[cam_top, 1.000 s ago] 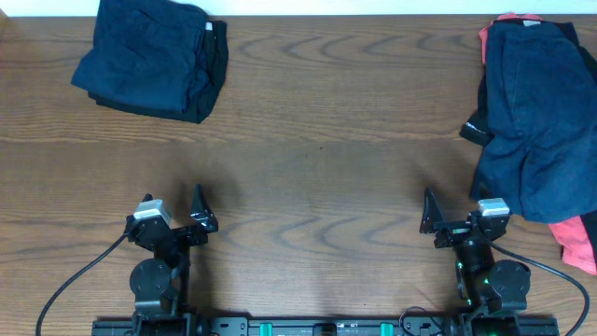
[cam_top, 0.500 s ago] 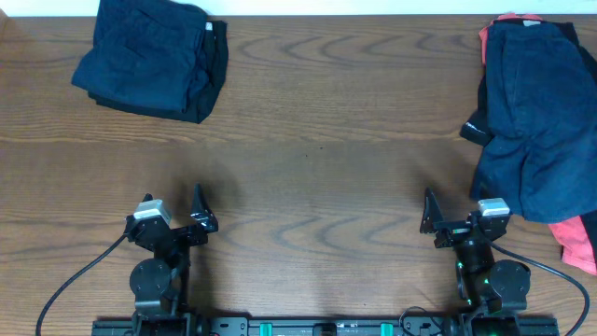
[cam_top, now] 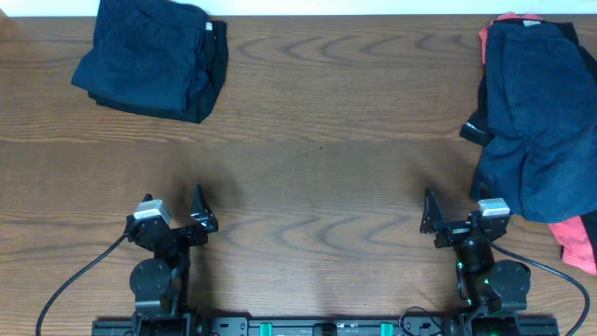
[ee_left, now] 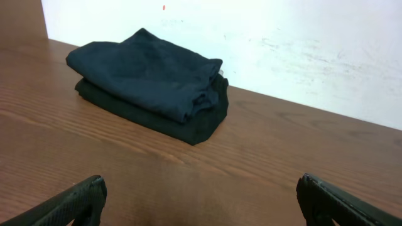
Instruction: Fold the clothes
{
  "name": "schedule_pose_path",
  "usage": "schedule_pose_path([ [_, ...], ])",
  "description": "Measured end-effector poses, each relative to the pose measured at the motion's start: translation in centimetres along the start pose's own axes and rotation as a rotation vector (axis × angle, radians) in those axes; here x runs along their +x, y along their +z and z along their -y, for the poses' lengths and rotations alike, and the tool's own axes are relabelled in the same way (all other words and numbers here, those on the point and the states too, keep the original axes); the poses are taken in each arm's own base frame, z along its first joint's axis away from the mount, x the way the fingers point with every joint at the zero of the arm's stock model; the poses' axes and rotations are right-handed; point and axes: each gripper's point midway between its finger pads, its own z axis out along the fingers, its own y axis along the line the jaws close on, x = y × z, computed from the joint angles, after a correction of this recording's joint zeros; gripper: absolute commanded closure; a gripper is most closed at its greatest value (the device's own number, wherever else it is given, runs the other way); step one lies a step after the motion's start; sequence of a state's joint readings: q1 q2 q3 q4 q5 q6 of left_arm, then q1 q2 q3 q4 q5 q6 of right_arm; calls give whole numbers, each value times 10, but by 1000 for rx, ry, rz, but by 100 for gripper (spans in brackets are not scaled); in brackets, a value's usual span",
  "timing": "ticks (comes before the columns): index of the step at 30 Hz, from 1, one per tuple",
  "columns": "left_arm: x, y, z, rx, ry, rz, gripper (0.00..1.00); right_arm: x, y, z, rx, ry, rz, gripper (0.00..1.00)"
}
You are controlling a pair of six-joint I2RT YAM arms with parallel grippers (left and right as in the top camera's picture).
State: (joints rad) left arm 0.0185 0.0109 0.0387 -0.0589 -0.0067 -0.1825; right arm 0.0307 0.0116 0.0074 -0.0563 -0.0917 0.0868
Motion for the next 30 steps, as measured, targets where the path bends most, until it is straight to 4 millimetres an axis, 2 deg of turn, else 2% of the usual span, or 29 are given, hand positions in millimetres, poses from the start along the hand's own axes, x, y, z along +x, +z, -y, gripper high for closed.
schedule_pose_path([
  [5,0,0,1,4,-12,1,2,-10,0,-1,-6,-4,39,1],
  [11,1,0,8,45,-27,-4,2,-37,-3,-5,-25,5,149,1],
  [17,1,0,11,63,-27,-12,2,-44,-4,-9,-47,15,179,1],
  [22,-16,-3,24,113,-27,-18,2,-53,-3,-16,-84,41,181,1],
  [26,-27,-2,35,149,-27,-51,2,-70,1,-19,-96,53,158,1],
  [30,-26,5,43,170,-30,-141,2,-98,13,-24,-112,63,126,1],
])
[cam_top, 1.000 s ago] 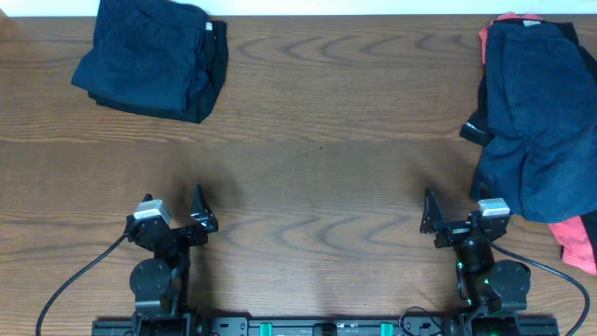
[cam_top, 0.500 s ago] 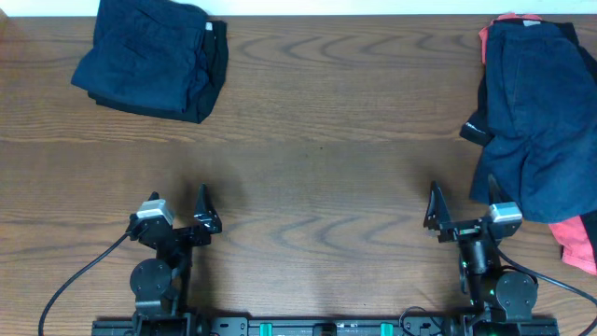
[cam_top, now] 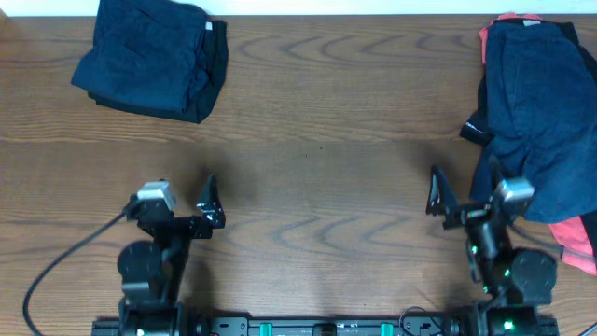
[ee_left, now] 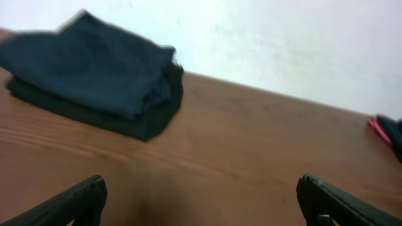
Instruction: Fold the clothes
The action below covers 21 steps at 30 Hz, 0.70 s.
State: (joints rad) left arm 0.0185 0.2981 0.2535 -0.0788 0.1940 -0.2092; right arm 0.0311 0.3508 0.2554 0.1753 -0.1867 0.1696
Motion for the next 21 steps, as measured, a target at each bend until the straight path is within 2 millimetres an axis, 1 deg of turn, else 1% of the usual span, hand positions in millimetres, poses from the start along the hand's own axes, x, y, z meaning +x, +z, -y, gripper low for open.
schedule_pose_path([
  [2,1,4,2,3,-8,-58,2,-12,11,-3,-13,6,-21,1],
  [4,1,9,4,-1,-18,-122,2,-22,27,-5,-26,14,-62,1],
  [6,2,12,5,-9,-24,-195,2,-27,47,-7,-42,27,-122,1],
  [7,2,14,6,-14,-28,-235,2,-28,55,-7,-50,34,-155,1],
  [8,0,16,7,-18,-28,-271,2,-27,68,-8,-59,43,-203,1],
  [9,-3,18,9,-18,-27,-296,2,-26,74,-8,-65,46,-232,1],
  [10,-4,19,10,-25,-28,-341,2,-20,84,-7,-65,53,-298,1],
  [12,-8,23,11,-37,-23,-417,2,-17,104,-5,-71,53,-378,1],
  [13,-12,26,12,-43,-20,-456,2,-15,116,-3,-71,53,-431,1],
  [14,-14,29,12,-50,-17,-491,2,-14,124,-2,-72,52,-460,1],
  [17,-19,43,12,-75,-20,-616,2,-16,156,3,-74,45,-551,1],
  [21,-20,60,10,-106,-22,-810,2,-11,186,8,-80,31,-675,1],
])
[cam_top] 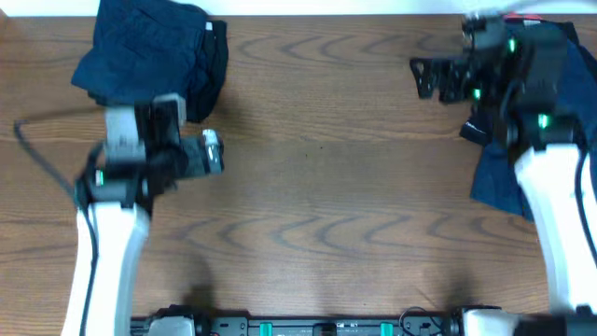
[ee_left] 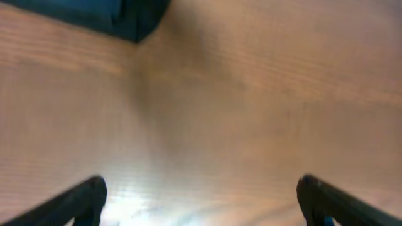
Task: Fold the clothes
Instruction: 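Reach the right gripper to the dark blue shorts on the right pile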
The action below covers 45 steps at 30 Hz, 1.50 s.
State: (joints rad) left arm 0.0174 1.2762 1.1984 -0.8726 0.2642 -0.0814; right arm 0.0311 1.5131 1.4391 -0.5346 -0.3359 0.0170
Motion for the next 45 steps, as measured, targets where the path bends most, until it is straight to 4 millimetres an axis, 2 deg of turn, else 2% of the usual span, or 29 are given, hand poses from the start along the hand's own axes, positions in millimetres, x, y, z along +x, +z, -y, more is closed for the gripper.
schedule_pose_path([
  [6,-35,18,11,-11,15,-170,2,-14,41,17,-3,-28,-136,1],
  [10,-68,36,38,23,76,-160,2,-24,57,37,-2,-72,-142,1],
  [14,-103,50,77,98,163,-31,2,-47,59,65,33,-147,-45,1],
  [15,-109,51,86,114,182,-4,2,-53,57,73,47,-160,-22,5],
  [17,-115,51,104,142,218,36,2,-61,54,86,72,-177,12,9],
  [20,-113,51,126,173,260,52,2,-65,50,119,128,-172,34,11],
  [22,-107,52,137,186,280,43,2,-58,52,145,181,-152,21,12],
  [24,-102,54,146,197,297,34,2,-40,60,183,255,-114,-20,12],
  [29,-87,62,157,211,343,5,2,8,91,240,328,-49,-111,18],
  [33,-73,74,155,205,348,-33,2,44,116,273,355,-16,-158,19],
  [38,-64,81,150,197,345,-59,2,60,131,293,378,-7,-159,22],
  [42,-64,82,150,197,344,-60,2,69,137,300,383,-1,-170,27],
  [45,-64,82,150,197,344,-60,2,84,146,304,385,11,-197,33],
])
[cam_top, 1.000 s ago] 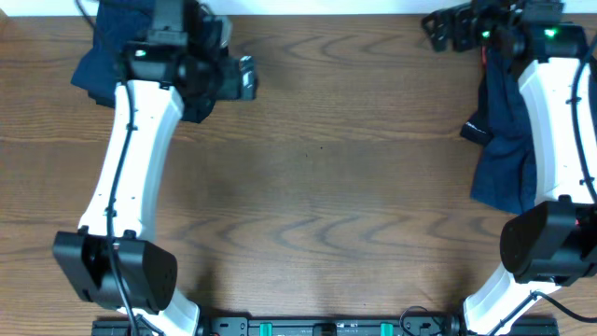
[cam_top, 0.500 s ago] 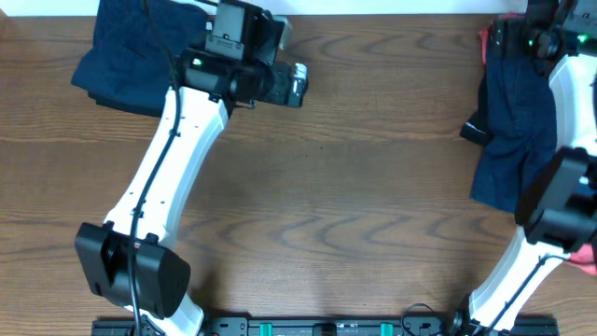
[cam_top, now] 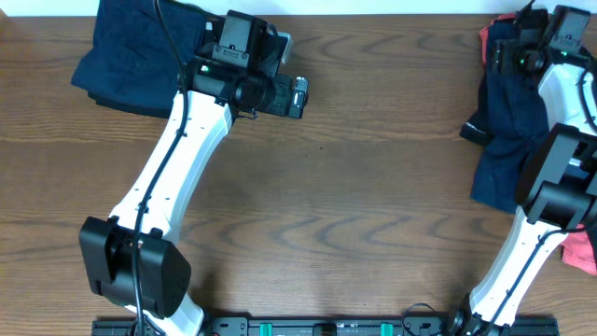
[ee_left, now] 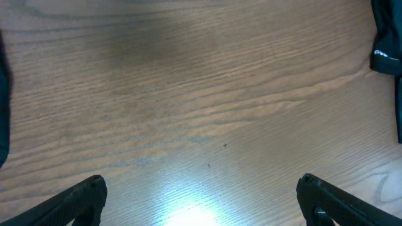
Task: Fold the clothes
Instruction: 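Reach the right gripper to the dark blue shorts on the right pile, then grasp the waistband of the dark blue shorts with the right gripper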
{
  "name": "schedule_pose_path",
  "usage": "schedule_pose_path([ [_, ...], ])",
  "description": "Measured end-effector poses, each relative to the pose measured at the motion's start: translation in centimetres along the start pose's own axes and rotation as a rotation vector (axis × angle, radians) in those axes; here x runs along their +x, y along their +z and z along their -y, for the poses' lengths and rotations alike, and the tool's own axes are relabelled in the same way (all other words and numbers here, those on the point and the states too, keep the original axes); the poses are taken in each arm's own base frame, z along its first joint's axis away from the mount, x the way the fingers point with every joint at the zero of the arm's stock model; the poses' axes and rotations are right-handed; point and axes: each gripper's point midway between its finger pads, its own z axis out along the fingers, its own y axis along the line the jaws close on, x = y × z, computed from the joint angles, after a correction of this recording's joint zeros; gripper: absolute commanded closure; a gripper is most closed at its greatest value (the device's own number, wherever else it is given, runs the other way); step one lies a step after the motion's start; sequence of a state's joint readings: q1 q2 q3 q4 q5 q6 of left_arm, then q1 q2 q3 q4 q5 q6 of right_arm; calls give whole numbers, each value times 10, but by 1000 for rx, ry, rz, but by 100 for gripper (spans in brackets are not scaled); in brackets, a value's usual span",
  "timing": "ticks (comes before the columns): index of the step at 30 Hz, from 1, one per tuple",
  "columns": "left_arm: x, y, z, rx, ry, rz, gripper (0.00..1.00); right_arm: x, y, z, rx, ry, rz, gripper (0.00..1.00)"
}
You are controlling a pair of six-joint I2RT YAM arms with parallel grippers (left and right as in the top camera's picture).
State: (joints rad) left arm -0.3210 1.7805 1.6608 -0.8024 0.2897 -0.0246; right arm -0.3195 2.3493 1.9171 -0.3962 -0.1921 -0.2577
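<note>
A folded stack of dark navy clothes (cam_top: 140, 56) lies at the table's far left. A loose pile of dark navy garments (cam_top: 527, 131) over a pink one (cam_top: 580, 245) lies at the far right. My left gripper (cam_top: 297, 96) hovers just right of the folded stack. In the left wrist view the left gripper (ee_left: 201, 210) is wide open over bare wood, and a dark garment edge with a white label (ee_left: 386, 37) shows at the right. My right gripper (cam_top: 508, 47) is at the pile's far end, dark against dark cloth, so its jaws cannot be made out.
The brown wooden table (cam_top: 354, 205) spans the whole view, with a white wall along its far edge. Both arm bases sit at the near edge. The left arm (cam_top: 177, 159) stretches diagonally across the left half of the table.
My left gripper has moved further out and to the right, from beside the folded stack's near edge to its right side. My right gripper has moved right, onto the far end of the loose pile.
Both arms rested folded at the near edge with grippers open, first low, then slightly raised. Then both were stretched toward the far side, the left near the folded stack, the right left of the loose pile. Now both are further out, and neither pile has moved.
</note>
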Motion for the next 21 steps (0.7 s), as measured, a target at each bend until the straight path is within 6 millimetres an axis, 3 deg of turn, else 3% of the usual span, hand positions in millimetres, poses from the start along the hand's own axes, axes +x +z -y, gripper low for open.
schedule_pose_path([
  [7,0,0,0,0,0,0,2,30,27,8,44,90,-62,36],
  [15,0,0,0,0,0,0,2,31,27,15,75,128,-64,39],
  [21,0,0,0,0,0,0,2,32,26,21,79,155,-60,36],
])
